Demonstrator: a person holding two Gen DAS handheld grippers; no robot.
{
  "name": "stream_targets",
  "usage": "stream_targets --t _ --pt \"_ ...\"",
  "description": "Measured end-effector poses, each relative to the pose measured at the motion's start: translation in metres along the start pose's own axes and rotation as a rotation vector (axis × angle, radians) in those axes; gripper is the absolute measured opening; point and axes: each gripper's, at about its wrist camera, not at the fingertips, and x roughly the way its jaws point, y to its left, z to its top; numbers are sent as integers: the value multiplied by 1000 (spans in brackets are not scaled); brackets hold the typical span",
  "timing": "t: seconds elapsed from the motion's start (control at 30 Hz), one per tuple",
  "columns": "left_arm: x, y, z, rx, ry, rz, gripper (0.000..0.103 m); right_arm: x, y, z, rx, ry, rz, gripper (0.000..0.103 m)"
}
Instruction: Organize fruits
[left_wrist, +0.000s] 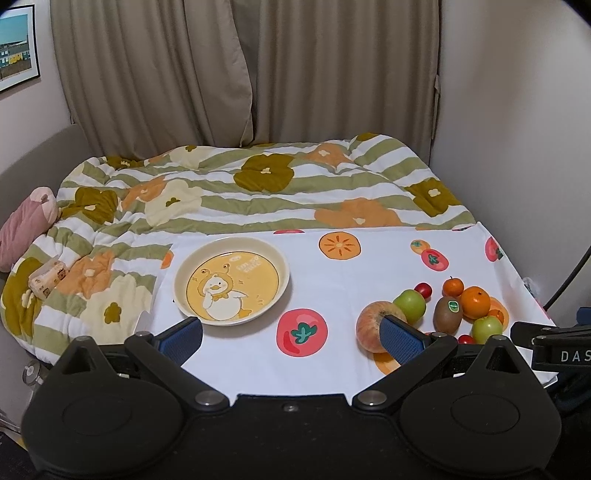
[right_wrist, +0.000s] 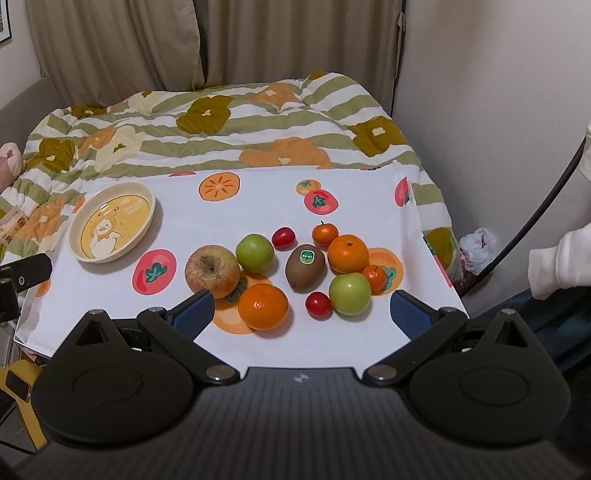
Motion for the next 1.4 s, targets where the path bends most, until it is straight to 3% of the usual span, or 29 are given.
stream_targets --t 1.4 --pt "-2 2 4 11 -10 1 103 0 -1 -2 -8 0 0 103"
